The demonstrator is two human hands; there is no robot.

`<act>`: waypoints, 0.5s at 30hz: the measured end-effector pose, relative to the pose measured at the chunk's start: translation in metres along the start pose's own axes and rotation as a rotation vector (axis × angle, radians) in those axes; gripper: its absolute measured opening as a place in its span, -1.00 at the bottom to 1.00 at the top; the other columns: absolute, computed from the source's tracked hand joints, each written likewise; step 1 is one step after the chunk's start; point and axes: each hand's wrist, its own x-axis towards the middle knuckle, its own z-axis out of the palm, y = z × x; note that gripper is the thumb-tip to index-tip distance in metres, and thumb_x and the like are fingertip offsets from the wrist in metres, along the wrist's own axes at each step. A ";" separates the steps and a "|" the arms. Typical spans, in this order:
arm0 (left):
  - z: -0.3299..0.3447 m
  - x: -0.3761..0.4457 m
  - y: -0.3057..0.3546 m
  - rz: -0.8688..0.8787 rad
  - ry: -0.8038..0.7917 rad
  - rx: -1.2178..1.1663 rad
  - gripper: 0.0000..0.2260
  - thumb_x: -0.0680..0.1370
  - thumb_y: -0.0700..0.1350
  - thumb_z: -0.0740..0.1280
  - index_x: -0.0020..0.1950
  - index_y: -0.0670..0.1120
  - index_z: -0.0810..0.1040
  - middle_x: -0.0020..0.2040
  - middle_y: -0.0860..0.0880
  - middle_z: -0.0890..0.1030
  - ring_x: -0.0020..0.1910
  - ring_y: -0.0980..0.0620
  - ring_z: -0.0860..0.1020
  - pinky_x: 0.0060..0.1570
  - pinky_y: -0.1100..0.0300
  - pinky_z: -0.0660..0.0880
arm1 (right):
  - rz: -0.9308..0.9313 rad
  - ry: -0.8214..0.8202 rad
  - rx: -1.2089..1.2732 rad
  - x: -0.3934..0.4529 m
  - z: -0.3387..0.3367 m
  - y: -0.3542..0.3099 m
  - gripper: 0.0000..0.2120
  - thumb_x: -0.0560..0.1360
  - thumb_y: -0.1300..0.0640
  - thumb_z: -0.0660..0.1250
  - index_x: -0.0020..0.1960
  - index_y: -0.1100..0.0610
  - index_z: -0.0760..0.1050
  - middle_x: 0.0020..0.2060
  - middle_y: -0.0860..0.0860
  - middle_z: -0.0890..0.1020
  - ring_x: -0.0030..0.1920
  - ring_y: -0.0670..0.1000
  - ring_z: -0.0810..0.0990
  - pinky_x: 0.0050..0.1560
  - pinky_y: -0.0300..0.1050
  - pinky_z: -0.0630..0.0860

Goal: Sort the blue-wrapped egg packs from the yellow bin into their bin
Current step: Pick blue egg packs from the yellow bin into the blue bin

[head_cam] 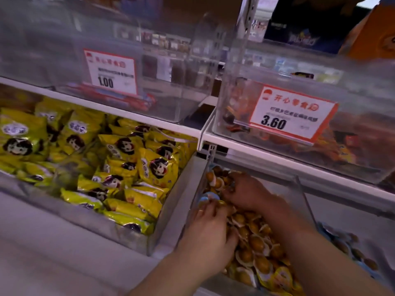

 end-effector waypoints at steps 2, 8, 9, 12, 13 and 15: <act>-0.001 0.001 0.001 -0.004 -0.009 -0.009 -0.59 0.55 0.13 0.17 0.38 0.08 0.32 0.39 -0.02 0.36 0.39 -0.10 0.31 0.37 0.02 0.31 | 0.022 -0.022 0.041 0.001 0.002 0.000 -0.41 0.38 -0.20 0.36 0.37 -0.04 0.45 0.26 0.06 0.59 0.21 0.11 0.57 0.02 -0.20 0.38; -0.008 0.004 0.003 -0.066 0.087 -0.283 -0.62 0.56 0.09 0.24 0.38 0.16 0.38 0.34 0.11 0.44 0.32 0.07 0.42 0.26 0.23 0.36 | 0.013 0.040 0.459 -0.024 -0.026 0.015 -0.79 0.51 0.21 0.43 -0.07 -0.13 0.62 -0.20 -0.18 0.69 -0.24 -0.35 0.60 -0.24 -0.52 0.42; -0.010 0.005 0.004 -0.086 0.120 -0.383 -0.63 0.56 0.08 0.26 0.37 0.19 0.39 0.32 0.17 0.45 0.30 0.15 0.43 0.23 0.32 0.35 | 0.035 0.066 0.564 -0.033 -0.030 0.014 -0.80 0.52 0.23 0.43 -0.06 -0.09 0.63 -0.29 -0.16 0.70 -0.30 -0.33 0.61 -0.29 -0.48 0.46; -0.013 0.005 0.005 -0.120 0.187 -0.556 -0.64 0.58 0.05 0.27 0.38 0.22 0.41 0.29 0.26 0.49 0.27 0.29 0.44 0.27 0.32 0.38 | 0.078 0.122 0.879 -0.058 -0.036 0.010 -0.87 0.55 0.27 0.39 0.02 0.09 0.65 -0.26 0.00 0.74 -0.29 -0.07 0.69 -0.35 -0.24 0.59; -0.013 0.004 0.005 -0.123 0.201 -0.576 -0.64 0.58 0.04 0.28 0.38 0.21 0.41 0.29 0.26 0.50 0.27 0.30 0.44 0.29 0.28 0.41 | 0.091 0.146 0.950 -0.066 -0.036 0.011 -0.88 0.55 0.28 0.39 0.03 0.11 0.65 -0.22 0.06 0.74 -0.27 -0.01 0.70 -0.32 -0.18 0.62; -0.012 0.005 0.007 -0.127 0.235 -0.571 -0.64 0.58 0.01 0.30 0.38 0.20 0.43 0.27 0.26 0.51 0.27 0.29 0.45 0.29 0.20 0.45 | 0.115 0.191 1.034 -0.081 -0.030 0.014 -0.86 0.56 0.30 0.37 0.05 0.14 0.65 -0.15 0.12 0.74 -0.20 0.06 0.72 -0.21 -0.09 0.68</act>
